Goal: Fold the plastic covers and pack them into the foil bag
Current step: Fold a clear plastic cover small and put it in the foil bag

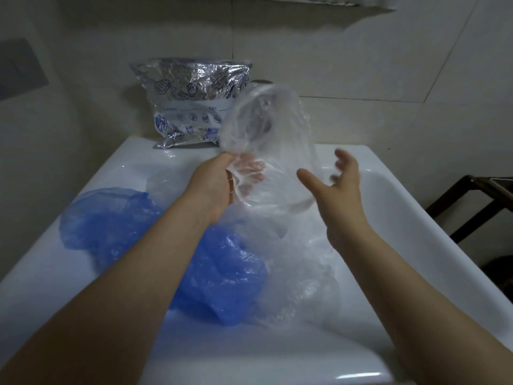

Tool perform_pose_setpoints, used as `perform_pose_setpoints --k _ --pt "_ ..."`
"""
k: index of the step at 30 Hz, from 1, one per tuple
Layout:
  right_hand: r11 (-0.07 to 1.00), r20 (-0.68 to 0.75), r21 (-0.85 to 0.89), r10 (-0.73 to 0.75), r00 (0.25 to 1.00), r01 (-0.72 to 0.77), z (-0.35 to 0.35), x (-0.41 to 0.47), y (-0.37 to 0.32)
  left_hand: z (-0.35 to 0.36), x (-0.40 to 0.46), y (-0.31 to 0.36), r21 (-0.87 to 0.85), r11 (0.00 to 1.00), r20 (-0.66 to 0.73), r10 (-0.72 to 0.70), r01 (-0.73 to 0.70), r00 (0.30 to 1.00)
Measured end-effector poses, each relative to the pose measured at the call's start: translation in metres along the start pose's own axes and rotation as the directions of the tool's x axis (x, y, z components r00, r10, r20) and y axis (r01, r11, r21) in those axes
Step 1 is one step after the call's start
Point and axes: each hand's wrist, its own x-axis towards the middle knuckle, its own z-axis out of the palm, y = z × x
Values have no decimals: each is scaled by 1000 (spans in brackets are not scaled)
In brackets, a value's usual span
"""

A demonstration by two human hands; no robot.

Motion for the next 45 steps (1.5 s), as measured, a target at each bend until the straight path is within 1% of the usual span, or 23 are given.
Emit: perform_pose_setpoints --k 1,2,3,4,6,7,9,11,14,16,18,20,22,24,26,28,30,32,34,37,41,43,45 --pt "972 109 140 176 978 -191 -1 1 -2 3 -3 0 1 1000 39 5 -5 999" --pt "902 252 234 306 918 -364 -2 3 -2 6 -5 1 -12 1000 74 9 -8 997" --pt "841 359 259 373 856 -475 -1 3 -2 8 -7 2 -54 999 115 12 -6 993" --pt "821 408 245 395 823 -516 0 3 1 10 -10 3 -102 995 158 10 6 987" --pt "844 392 247 363 845 -477 2 3 3 14 -12 3 -173 985 190 11 23 982" --pt "850 362 279 338 869 -447 2 4 3 14 -11 1 -143 989 164 -3 27 986" --pt "865 305 324 288 908 -384 0 7 2 14 -10 -4 21 996 108 -86 84 990" --pt "896 291 293 247 924 -333 -4 7 1 15 -14 -9 177 972 125 -176 153 976" --pt "925 310 260 193 931 -279 -5 7 3 18 -18 -13 282 949 140 -184 139 973" --pt "954 333 191 159 930 -232 -5 5 1 18 -19 -12 251 962 133 -141 105 981" --pt "983 349 42 153 924 -179 -6 3 -1 17 -16 -11 182 980 134 -109 84 985" --pt "986 362 -95 160 918 -135 -9 2 -3 16 -13 -11 136 989 143 -85 65 986" --pt "982 405 -155 160 900 -105 -12 2 -4 16 -12 -12 98 994 137 -70 57 988" --pt "988 455 -62 151 878 -138 -12 4 -3 15 -12 -12 74 996 111 -58 50 992" --pt "960 476 134 156 865 -247 -13 7 -3 15 -13 -10 113 993 76 -41 32 996" --pt "885 495 308 165 853 -349 -15 10 -5 14 -15 -8 242 970 67 -25 8 997" --pt "798 508 426 178 843 -426 -17 12 -7 14 -19 -6 281 960 106 -37 6 994" --pt "706 498 515 216 840 -487 -18 14 -9 15 -22 -4 185 982 144 -55 28 988" --pt "609 506 589 235 830 -531 -18 14 -9 18 -23 0 -16 996 178 -78 83 981" --pt "490 543 679 165 823 -547 -17 13 -12 20 -25 5 -312 929 254 -120 199 960" --pt "528 491 701 132 861 -481 -15 11 -14 16 -27 7 -506 825 362 -61 251 930" --pt "546 483 698 119 867 -464 -17 12 -15 14 -26 7 -489 848 361 -16 204 932" --pt "637 476 650 83 875 -414 -19 12 -14 13 -22 4 -389 912 300 -7 129 954"
